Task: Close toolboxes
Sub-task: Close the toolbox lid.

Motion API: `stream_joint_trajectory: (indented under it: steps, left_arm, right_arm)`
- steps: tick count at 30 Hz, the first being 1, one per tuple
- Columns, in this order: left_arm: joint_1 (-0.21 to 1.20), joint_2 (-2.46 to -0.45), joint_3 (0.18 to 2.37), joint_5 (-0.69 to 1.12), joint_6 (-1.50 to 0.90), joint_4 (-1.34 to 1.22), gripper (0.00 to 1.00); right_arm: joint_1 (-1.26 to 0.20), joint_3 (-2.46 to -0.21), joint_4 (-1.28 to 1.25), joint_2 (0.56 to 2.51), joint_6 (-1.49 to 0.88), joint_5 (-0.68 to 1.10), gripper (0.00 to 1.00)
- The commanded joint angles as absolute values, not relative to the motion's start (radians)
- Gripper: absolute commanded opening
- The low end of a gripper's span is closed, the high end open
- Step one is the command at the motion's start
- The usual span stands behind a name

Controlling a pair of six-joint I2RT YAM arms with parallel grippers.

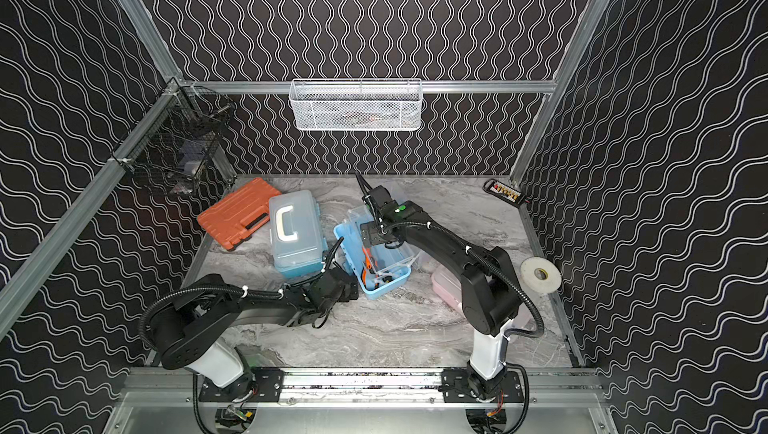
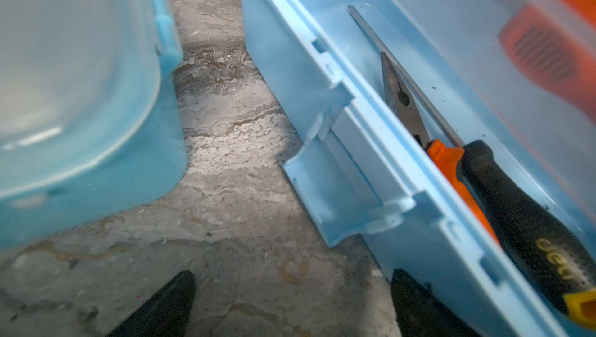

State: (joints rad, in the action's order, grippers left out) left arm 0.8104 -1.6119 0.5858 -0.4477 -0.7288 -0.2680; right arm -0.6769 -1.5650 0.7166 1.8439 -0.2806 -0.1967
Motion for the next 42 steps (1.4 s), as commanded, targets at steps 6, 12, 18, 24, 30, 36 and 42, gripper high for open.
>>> stream_joint_trajectory:
  steps: [6, 12, 18, 24, 30, 36, 42]
  left_arm:
    - [0.816, -1.592, 0.581, -0.424, -0.718, -0.350, 0.99]
    - [0.818, -1.599, 0.589, -0.415, -0.714, -0.351, 0.99]
    - [0.823, -1.589, 0.600, -0.414, -0.701, -0.337, 0.99]
    - [0.837, -1.564, 0.613, -0.430, -0.682, -0.308, 0.99]
    - [0.851, -1.540, 0.631, -0.447, -0.658, -0.274, 0.99]
    - [0.857, -1.535, 0.640, -0.454, -0.649, -0.258, 0.99]
    - [0.859, -1.550, 0.633, -0.456, -0.655, -0.267, 0.99]
  right_arm:
    - [-0.698, -1.586, 0.736, 1.807, -0.309, -0.177, 0.99]
    - [-0.713, -1.595, 0.739, 1.805, -0.287, -0.235, 0.99]
    - [-0.723, -1.597, 0.741, 1.851, -0.267, -0.340, 0.99]
    - [-0.723, -1.583, 0.721, 1.889, -0.256, -0.388, 0.99]
    - [-0.731, -1.573, 0.706, 1.905, -0.218, -0.458, 0.99]
    - [-0.741, -1.535, 0.664, 1.864, -0.193, -0.479, 0.99]
    - [-0.746, -1.487, 0.610, 1.797, -0.181, -0.373, 0.99]
